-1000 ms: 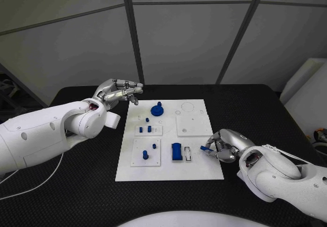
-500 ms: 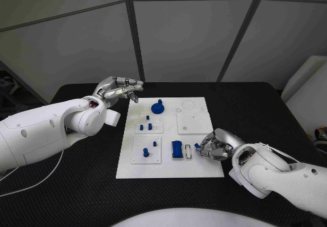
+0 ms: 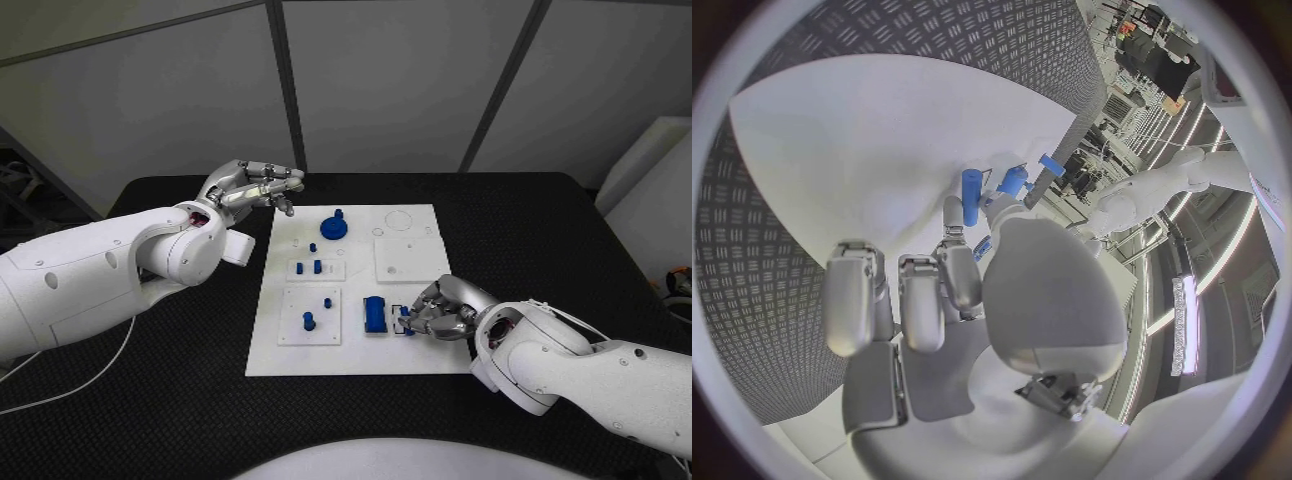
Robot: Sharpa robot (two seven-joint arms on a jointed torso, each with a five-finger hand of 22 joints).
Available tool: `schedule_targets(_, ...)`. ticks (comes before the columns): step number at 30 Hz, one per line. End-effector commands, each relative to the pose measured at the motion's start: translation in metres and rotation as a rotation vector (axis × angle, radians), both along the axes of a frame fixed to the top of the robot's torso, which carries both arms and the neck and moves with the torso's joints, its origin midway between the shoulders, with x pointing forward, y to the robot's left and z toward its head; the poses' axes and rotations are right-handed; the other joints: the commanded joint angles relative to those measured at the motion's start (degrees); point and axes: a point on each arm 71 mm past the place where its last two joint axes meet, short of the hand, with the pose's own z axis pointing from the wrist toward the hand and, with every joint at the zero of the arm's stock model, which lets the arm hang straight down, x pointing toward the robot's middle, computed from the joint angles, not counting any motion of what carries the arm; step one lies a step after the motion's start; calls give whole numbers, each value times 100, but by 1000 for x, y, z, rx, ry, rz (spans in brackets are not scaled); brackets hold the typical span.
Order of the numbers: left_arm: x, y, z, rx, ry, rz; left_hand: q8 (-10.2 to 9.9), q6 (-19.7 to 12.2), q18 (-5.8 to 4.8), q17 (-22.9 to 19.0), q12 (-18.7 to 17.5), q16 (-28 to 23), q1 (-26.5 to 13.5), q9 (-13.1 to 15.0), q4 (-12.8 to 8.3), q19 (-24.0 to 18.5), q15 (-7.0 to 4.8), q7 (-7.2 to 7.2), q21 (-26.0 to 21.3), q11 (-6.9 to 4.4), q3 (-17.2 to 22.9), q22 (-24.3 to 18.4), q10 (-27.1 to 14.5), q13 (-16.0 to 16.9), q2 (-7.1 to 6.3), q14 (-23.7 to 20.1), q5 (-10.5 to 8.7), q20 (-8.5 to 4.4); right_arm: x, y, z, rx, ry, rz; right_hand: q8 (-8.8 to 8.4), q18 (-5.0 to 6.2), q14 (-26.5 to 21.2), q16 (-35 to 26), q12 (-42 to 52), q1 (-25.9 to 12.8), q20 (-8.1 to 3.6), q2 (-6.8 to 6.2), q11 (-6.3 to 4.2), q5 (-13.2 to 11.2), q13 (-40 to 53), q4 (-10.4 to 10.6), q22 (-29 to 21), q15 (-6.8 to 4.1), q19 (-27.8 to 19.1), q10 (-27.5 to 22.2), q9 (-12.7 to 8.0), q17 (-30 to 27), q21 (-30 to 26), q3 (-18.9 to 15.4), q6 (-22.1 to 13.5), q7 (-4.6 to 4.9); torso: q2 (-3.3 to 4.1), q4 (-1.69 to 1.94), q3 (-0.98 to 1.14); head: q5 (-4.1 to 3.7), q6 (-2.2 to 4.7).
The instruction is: Assemble the parts on the task board
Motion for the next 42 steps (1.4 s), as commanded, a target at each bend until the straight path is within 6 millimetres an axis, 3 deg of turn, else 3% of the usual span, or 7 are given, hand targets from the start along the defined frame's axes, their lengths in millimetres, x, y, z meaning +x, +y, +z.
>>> schedule_targets(1, 0, -1, 1, -6, -6, -6, 16, -41, -46, -8, 31, 0, 61, -3, -47, 34, 8, 4, -20, -2, 5, -6, -51, -8, -6, -33, 23, 0, 0, 2, 0, 11, 9, 7, 21, -32, 549, 36, 28, -76, -24, 8, -10, 16, 276, 6, 734, -43, 33, 25, 2, 1194, 26, -51, 72, -63, -4, -4, -1, 4, 4)
schedule_targets(14, 0, -1, 1, -6, -6, -5, 17, -40, -46, -9, 32, 0, 65, -2, -49, 35, 8, 4, -20, -2, 6, -6, -51, -8, -4, -34, 22, -1, 1, 6, 0, 19, 4, 7, 35, -32, 549, 35, 29, -169, -30, 29, -14, 26, 283, 46, 733, -47, 30, 29, 26, 1193, 23, -144, 79, -67, -5, -1, 1, 19, 11)
schedule_targets(23, 0, -2, 1, -6, -2, -7, 22, -37, -46, -12, 40, 3, 105, -2, -67, 43, 3, 6, -17, -3, 31, -2, -54, -8, 29, -37, 31, -8, 1, 7, 0, 21, 2, 8, 40, -32, 550, 38, 34, -492, -30, 61, -7, 150, 302, 81, 737, -44, 29, 36, 67, 1198, 20, -517, 70, -58, -4, -2, -2, 19, 43)
schedule_targets(29, 0, -1, 1, -5, 1, -9, 23, -37, -46, -13, 42, 4, 120, -2, -75, 46, 2, 7, -14, -3, 43, 1, -56, -9, 38, -37, 34, -11, 2, 7, 1, 27, -5, 2, 28, -29, 549, 36, 35, -828, -20, 137, 6, -171, 313, 92, 730, -31, 21, 37, 80, 1196, 8, -830, 63, -47, -4, -4, -1, 67, 58)
schedule_targets(33, 0, -2, 1, -5, 3, -11, 27, -30, -47, -14, 43, 4, 120, -1, -74, 46, 2, 5, -13, -2, 45, 2, -57, -9, 43, -38, 33, -11, 2, 7, 1, 29, -8, -1, 20, -27, 548, 33, 34, -890, -17, 163, 9, -245, 318, 94, 727, -29, 17, 34, 86, 1191, 3, -939, 46, -44, -4, -4, -2, 78, 87)
schedule_targets(42, 0, -2, 1, -4, 5, -10, 27, -30, -47, -14, 43, 4, 120, -1, -74, 46, 2, 5, -13, -2, 45, 2, -57, -9, 43, -38, 33, -11, 2, 6, 1, 30, -10, -2, 21, -25, 547, 31, 33, -897, -16, 179, 9, -290, 320, 86, 721, -28, 10, 32, 92, 1189, -5, -996, 45, -47, -5, -6, -1, 71, 64)
